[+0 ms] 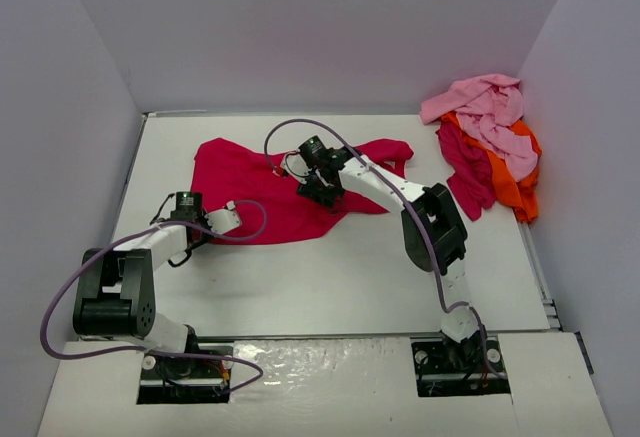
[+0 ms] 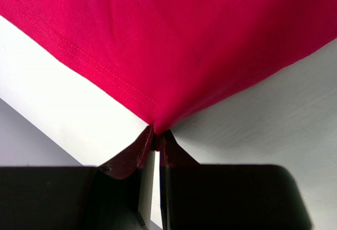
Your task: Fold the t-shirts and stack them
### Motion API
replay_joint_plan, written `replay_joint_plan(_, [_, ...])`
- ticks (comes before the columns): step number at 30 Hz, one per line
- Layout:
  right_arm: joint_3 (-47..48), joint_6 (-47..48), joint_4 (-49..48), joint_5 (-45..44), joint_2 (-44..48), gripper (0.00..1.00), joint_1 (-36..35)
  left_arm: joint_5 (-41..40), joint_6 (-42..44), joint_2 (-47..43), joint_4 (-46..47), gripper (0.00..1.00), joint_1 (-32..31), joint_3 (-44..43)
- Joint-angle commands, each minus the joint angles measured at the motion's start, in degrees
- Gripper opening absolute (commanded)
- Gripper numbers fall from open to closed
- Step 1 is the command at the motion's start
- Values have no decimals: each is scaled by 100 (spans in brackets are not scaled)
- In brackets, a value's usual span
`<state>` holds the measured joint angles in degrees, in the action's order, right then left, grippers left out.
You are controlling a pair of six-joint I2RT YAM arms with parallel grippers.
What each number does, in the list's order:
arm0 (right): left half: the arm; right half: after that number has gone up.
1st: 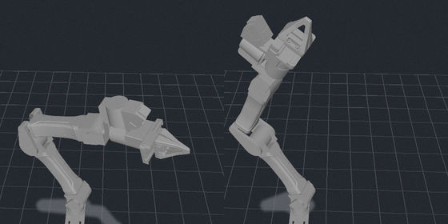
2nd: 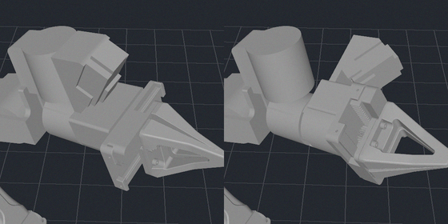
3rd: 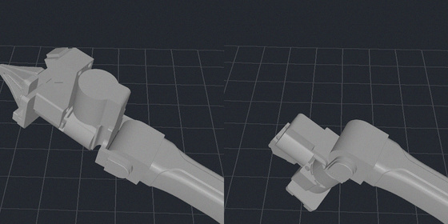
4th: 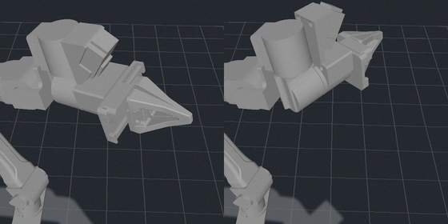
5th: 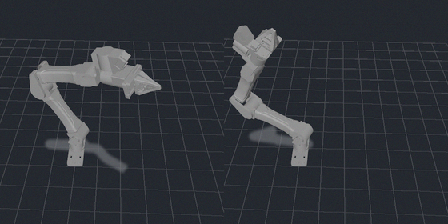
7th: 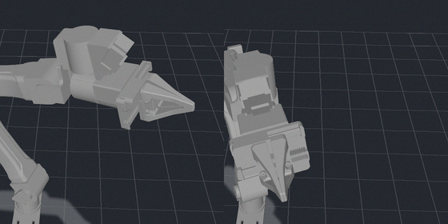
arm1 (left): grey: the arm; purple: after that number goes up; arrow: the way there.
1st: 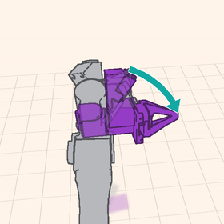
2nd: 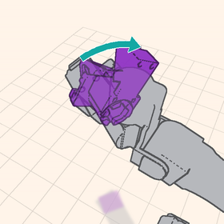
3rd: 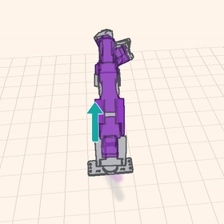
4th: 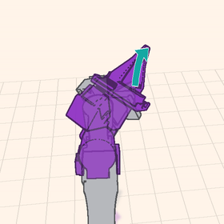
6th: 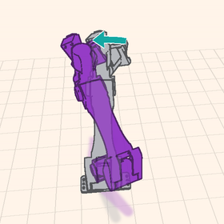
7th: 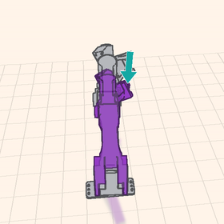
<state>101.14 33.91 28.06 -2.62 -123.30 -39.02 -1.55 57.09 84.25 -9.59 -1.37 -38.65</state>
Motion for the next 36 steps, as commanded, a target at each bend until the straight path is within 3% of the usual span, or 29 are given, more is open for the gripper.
replay_joint_plan(1, [110,-17,-11,-117,328,50,-38,-49,102,-75,72,0,58,-121])
replay_joint_plan(36, [547,-33,-81,-504,-565,45,182,-82,119,-119,106,0,101,-19])
